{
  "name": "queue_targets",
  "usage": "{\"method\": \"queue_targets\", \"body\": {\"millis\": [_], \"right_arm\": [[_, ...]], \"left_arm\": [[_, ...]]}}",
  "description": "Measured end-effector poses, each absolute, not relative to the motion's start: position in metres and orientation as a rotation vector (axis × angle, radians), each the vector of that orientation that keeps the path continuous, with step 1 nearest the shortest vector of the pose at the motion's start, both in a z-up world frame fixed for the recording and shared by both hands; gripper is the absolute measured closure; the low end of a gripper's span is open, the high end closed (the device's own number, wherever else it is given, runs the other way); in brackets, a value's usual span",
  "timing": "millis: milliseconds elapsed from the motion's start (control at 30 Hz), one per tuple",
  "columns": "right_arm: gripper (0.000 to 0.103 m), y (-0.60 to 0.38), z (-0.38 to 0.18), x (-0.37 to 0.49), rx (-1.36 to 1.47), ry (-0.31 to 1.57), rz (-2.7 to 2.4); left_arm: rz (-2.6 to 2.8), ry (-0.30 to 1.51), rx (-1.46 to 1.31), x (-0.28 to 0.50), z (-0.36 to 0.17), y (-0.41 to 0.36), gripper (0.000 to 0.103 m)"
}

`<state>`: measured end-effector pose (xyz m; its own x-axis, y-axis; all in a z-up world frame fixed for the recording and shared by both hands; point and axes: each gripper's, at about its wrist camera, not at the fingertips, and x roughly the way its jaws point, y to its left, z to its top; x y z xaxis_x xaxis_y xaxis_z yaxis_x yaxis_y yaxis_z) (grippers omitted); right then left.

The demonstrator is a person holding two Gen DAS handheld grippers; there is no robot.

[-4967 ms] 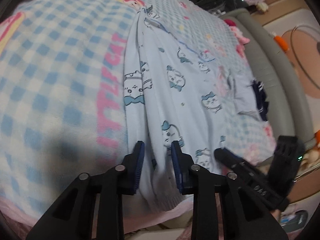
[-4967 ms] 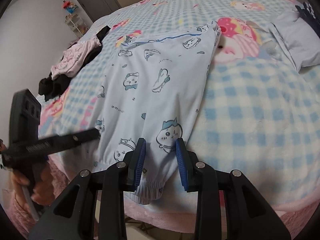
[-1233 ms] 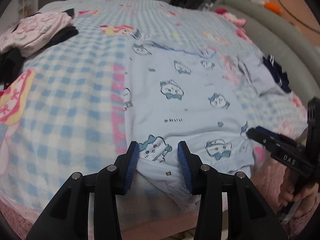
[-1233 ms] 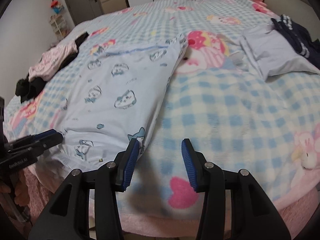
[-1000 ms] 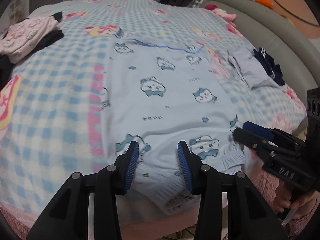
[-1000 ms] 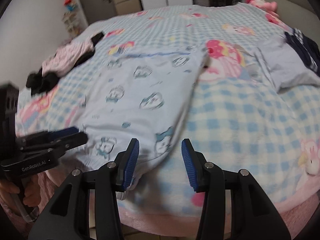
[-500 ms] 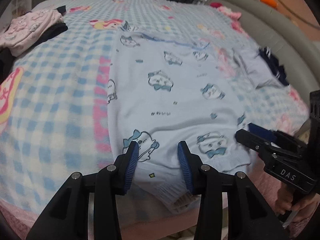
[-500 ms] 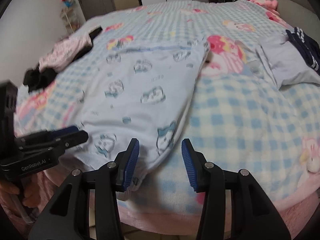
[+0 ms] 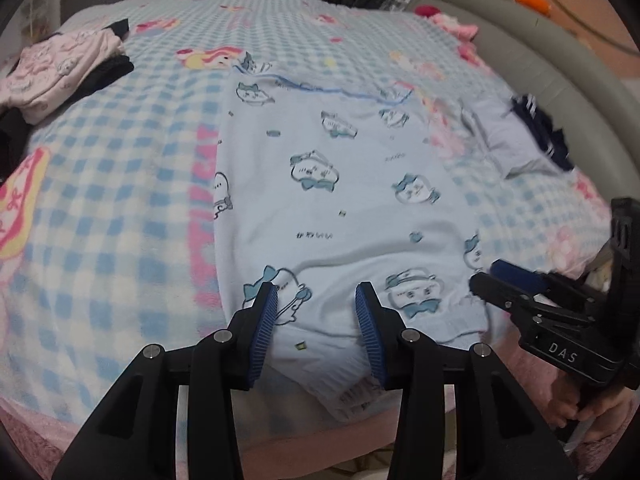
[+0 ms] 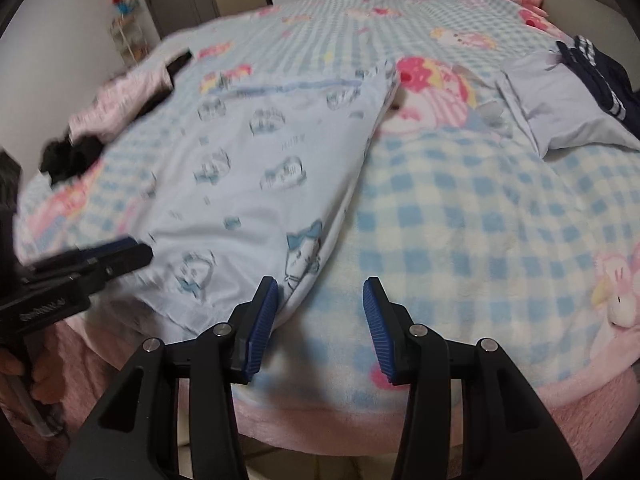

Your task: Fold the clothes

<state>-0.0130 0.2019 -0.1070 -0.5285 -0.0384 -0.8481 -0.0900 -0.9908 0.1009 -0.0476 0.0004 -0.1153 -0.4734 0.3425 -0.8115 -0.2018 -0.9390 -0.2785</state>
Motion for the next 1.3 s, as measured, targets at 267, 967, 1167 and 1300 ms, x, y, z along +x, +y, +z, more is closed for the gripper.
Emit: {"method": "queue_targets", "body": {"millis": [267, 967, 1167, 1300], "right_arm": [[0.058, 0.214, -0.102, -0.009, -1.487, 0.276, 2.709], [0.058, 0.229, -0.095, -0.004, -1.460, 0.434, 2.748], [0.058, 0.218, -0.115, -0.011, -1.566, 0.286, 2.692], [0.058, 0.225, -0.098, -0.004, -1.478, 0.417, 2.796]], "left_arm": [[2.456, -0.251, -1.409, -0.048, -0.116, -0.011, 0.060], [2.481, -0.214, -1.472, -0.049, -0.119, -0.020, 0.061], [2.494, -0.238, -1.494, -0.048, -0.120, -0.025, 0.061], [2.448, -0.333, -1.377, -0.042, -0.109, -0.028, 0.061]]}}
